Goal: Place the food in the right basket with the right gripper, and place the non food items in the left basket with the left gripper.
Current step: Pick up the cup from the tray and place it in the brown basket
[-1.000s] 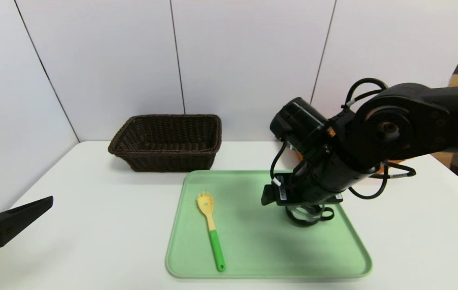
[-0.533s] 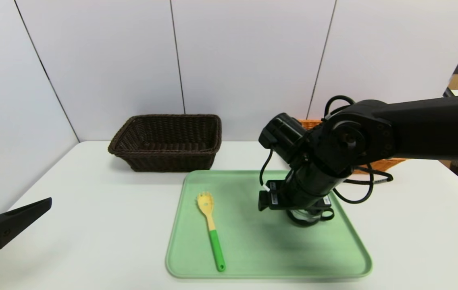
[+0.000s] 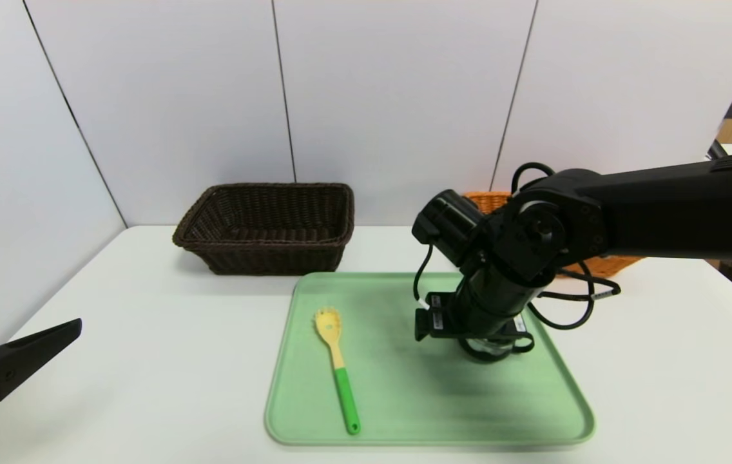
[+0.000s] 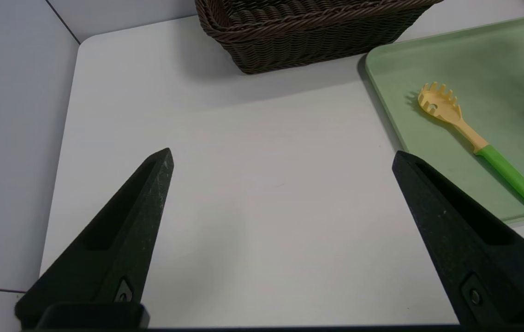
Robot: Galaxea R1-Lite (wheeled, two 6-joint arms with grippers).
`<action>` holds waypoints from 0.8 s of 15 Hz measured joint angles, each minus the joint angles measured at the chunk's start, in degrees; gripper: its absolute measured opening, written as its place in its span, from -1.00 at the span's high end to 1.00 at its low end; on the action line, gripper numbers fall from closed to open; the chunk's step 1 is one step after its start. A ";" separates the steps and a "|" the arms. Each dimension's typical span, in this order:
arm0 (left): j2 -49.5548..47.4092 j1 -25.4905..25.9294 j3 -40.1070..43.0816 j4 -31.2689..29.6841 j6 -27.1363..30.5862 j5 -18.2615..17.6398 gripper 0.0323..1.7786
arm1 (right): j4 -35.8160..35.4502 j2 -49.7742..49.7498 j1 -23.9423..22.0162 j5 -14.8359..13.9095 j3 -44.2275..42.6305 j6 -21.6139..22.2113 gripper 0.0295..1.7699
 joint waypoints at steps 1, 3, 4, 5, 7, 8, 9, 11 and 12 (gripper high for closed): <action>-0.04 0.00 0.00 0.00 0.00 0.00 -0.90 | 0.01 0.05 0.00 0.00 0.00 -0.09 -0.92; -0.04 0.00 0.01 0.00 -0.01 0.00 -0.90 | 0.01 0.09 -0.04 0.00 0.00 -0.11 -0.92; -0.04 0.00 0.15 0.00 0.00 0.02 -0.90 | -0.05 0.11 -0.04 0.00 0.00 -0.11 -0.92; -0.04 0.00 0.26 0.00 -0.01 0.02 -0.90 | -0.05 0.18 -0.11 0.00 0.00 -0.11 -0.92; -0.04 0.00 0.45 0.00 0.00 0.02 -0.90 | -0.07 0.38 -0.17 0.00 0.00 -0.11 -0.92; -0.01 0.00 0.48 0.00 0.00 0.02 -0.90 | -0.13 0.46 -0.17 0.00 0.00 -0.13 -0.92; -0.01 0.00 0.50 -0.02 0.00 0.00 -0.90 | -0.13 0.52 -0.17 -0.02 0.00 -0.09 -0.83; -0.01 0.00 0.28 -0.09 0.02 -0.05 -0.90 | -0.13 0.63 -0.17 0.11 -0.49 -0.07 -0.44; -0.01 -0.01 0.17 -0.06 0.07 -0.07 -0.90 | -0.07 0.74 -0.17 0.17 -0.68 -0.09 -0.26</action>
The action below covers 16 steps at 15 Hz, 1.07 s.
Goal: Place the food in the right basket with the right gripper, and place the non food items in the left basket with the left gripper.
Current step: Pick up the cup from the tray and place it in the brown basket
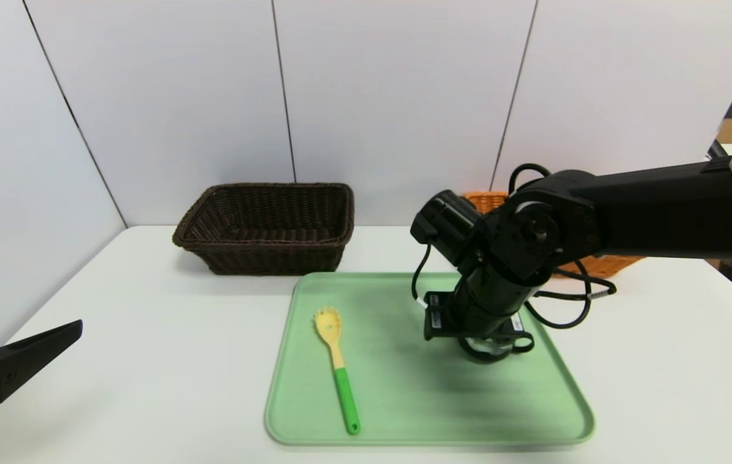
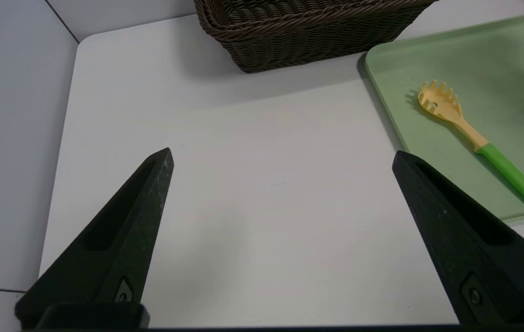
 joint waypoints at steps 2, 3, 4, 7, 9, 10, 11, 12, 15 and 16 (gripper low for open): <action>0.00 -0.05 -0.13 -0.02 0.00 0.00 -0.90 | 0.11 0.13 0.02 0.16 -0.30 -0.20 -0.01; 0.00 -0.07 -0.16 0.00 0.00 0.00 -0.90 | 0.11 0.18 0.11 0.20 -0.44 -0.20 0.12; 0.00 -0.07 -0.17 -0.02 0.00 0.00 -0.90 | 0.13 0.20 0.13 0.22 -0.59 -0.24 0.30; -0.05 -0.07 -0.41 -0.05 0.11 -0.01 -0.90 | 0.33 -0.02 0.17 1.16 -0.98 -0.07 0.91; -0.18 -0.07 -0.41 0.00 0.11 0.02 -0.90 | 0.33 -0.11 0.17 1.23 -1.02 0.01 0.91; -0.32 -0.10 -0.44 -0.05 0.12 0.00 -0.90 | 0.33 -0.15 0.16 1.21 -1.02 0.06 0.91; -0.44 -0.10 -0.46 -0.02 0.11 0.00 -0.90 | 0.38 -0.20 0.16 1.23 -1.00 0.06 0.91; -0.52 -0.07 -0.46 -0.02 0.11 0.00 -0.90 | 0.40 -0.24 0.16 1.23 -0.94 0.04 0.91; -0.71 -0.05 -0.46 0.02 0.11 -0.01 -0.90 | 0.49 -0.88 0.52 1.24 -0.80 0.06 0.91; -0.79 -0.05 -0.44 0.04 0.09 0.00 -0.90 | 0.46 -1.35 0.74 1.18 -0.87 0.06 0.91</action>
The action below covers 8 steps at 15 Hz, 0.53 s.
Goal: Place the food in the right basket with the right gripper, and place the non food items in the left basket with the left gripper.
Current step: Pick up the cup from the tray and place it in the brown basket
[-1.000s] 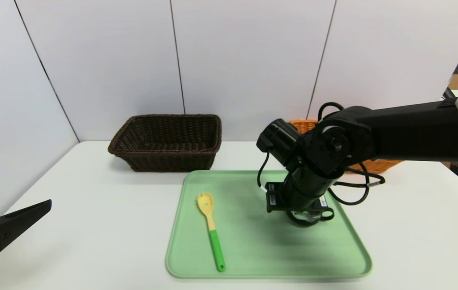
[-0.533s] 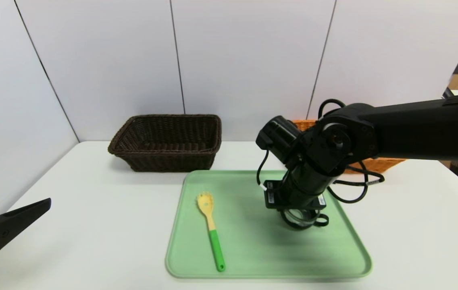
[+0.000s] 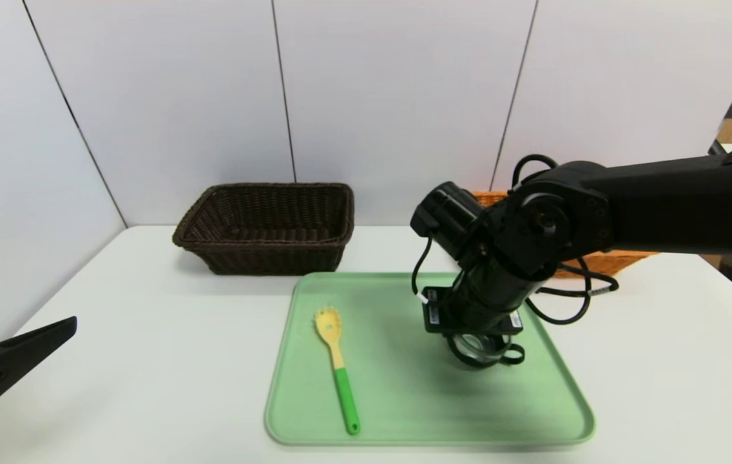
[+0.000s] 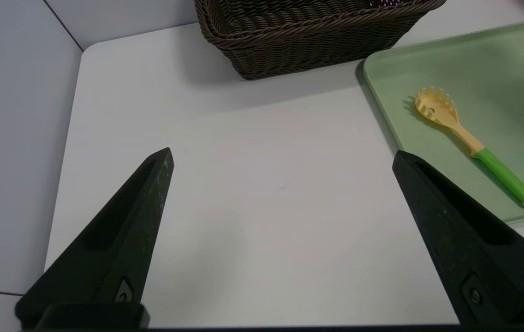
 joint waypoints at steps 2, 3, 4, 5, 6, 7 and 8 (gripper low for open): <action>-0.13 0.00 0.11 0.00 0.02 0.00 -0.90 | -0.05 -1.38 0.27 -0.02 -0.24 -0.24 0.91; -0.16 -0.02 0.13 0.00 0.00 0.02 -0.90 | -0.13 -2.07 0.38 -0.06 -0.33 -0.48 0.91; -0.20 -0.05 0.16 0.00 0.02 0.05 -0.90 | -0.16 -3.00 0.57 -0.20 -0.40 -0.83 0.91; -0.27 -0.02 0.17 0.02 0.00 0.07 -0.90 | -0.16 -3.97 0.90 -0.20 -0.41 -0.96 0.91; -0.35 0.00 0.27 0.02 0.04 0.07 -0.90 | -0.24 -5.10 1.29 -0.17 -0.55 -1.18 0.91; -0.44 0.02 0.35 0.07 0.02 0.07 -0.90 | -0.39 -6.07 1.68 -0.20 -1.05 -1.52 0.91; -0.50 0.05 0.44 0.10 0.00 0.07 -0.90 | -0.46 -6.73 2.04 -0.20 -2.04 -1.73 0.91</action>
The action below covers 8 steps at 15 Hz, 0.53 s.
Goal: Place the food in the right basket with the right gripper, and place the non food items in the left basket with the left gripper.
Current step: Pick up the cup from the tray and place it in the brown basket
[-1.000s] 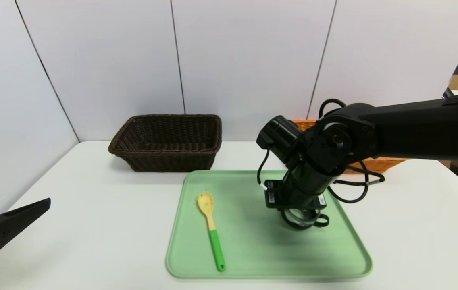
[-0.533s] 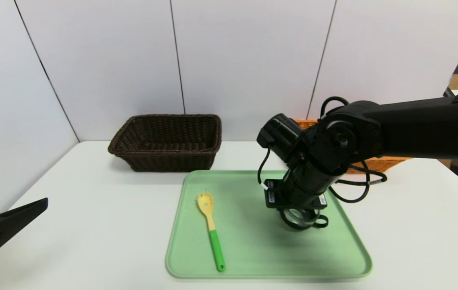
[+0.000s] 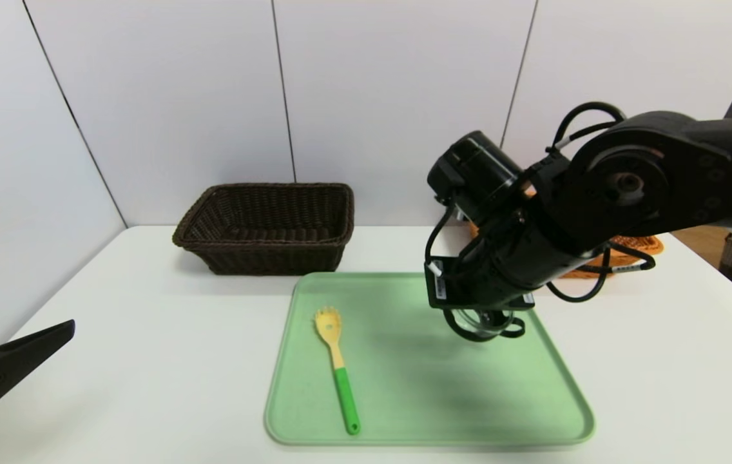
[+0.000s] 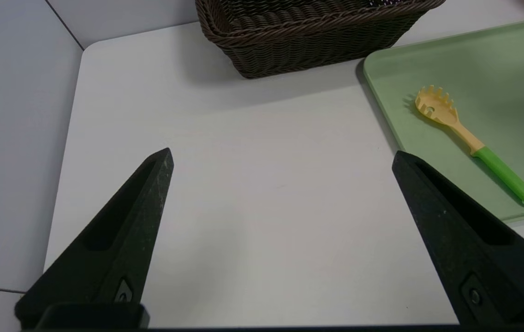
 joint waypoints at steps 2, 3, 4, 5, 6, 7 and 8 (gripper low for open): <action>-0.11 0.01 0.13 0.00 -0.05 0.09 -0.90 | -0.11 -0.99 0.50 0.06 -4.00 -0.09 0.91; -0.20 0.01 0.17 0.06 -0.05 0.12 -0.90 | -0.06 -1.13 0.63 0.17 -6.69 -0.04 0.91; -0.33 0.01 0.22 0.34 -0.07 0.17 -0.90 | -0.17 -1.02 0.80 0.28 -9.78 0.11 0.91; -0.49 0.01 0.26 1.00 -0.07 0.22 -0.90 | -0.48 -0.55 1.02 0.48 -13.15 0.18 0.91; -0.63 0.01 0.26 1.17 -0.05 0.26 -0.90 | -1.88 0.15 1.41 0.78 -15.49 0.13 0.91; -0.79 0.01 0.35 1.17 -0.05 0.30 -0.90 | -5.00 0.96 1.88 0.99 -16.54 0.11 0.91; -0.96 0.01 0.46 1.27 -0.05 0.30 -0.90 | -9.00 1.96 2.43 1.11 -17.03 0.10 0.91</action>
